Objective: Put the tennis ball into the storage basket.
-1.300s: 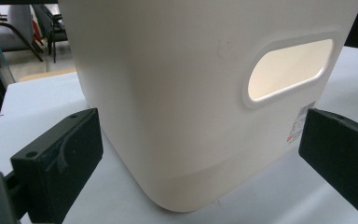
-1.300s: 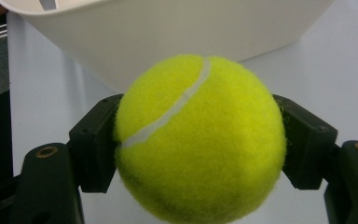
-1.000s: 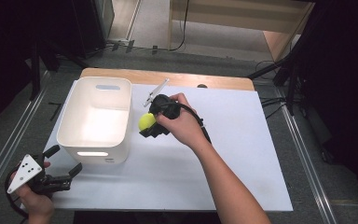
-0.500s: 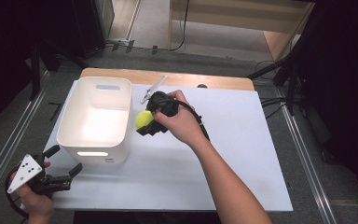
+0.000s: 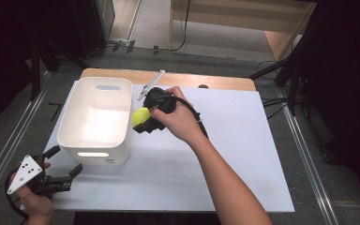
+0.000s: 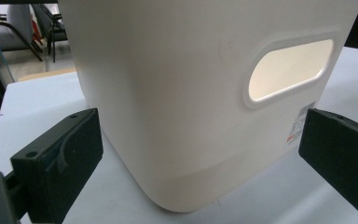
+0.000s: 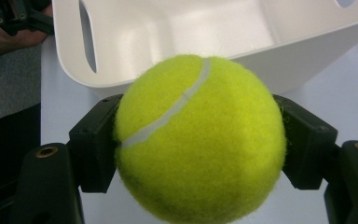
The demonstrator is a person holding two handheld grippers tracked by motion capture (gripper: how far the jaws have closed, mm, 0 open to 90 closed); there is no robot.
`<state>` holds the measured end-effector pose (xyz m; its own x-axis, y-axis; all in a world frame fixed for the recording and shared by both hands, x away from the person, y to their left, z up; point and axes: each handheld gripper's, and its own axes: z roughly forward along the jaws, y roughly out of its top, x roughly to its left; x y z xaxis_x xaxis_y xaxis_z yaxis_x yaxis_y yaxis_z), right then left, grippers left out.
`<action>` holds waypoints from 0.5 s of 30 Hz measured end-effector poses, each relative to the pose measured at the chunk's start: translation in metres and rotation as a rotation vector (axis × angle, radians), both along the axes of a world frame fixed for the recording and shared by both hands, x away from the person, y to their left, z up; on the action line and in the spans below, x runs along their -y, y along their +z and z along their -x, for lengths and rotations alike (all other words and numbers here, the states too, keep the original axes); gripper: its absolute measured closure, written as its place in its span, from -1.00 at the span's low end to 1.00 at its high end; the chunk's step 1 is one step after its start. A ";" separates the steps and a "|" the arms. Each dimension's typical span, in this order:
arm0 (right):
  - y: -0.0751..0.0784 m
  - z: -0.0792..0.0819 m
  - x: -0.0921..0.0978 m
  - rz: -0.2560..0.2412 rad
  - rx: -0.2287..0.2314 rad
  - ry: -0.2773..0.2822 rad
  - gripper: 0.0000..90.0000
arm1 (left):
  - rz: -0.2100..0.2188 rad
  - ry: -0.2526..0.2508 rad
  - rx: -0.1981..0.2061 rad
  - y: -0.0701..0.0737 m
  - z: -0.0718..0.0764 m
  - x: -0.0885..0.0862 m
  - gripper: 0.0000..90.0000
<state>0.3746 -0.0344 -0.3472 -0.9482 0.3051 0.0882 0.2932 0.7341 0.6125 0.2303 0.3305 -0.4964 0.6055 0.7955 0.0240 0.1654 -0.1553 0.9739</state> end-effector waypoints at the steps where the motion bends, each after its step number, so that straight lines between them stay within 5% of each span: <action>1: 0.001 0.000 -0.001 -0.002 -0.002 0.002 -0.47 | -0.003 -0.002 0.001 0.000 0.000 0.000 -1.00; 15: 0.003 0.000 -0.016 -0.018 -0.002 0.027 -0.47 | -0.002 -0.004 0.001 0.000 0.000 0.000 -1.00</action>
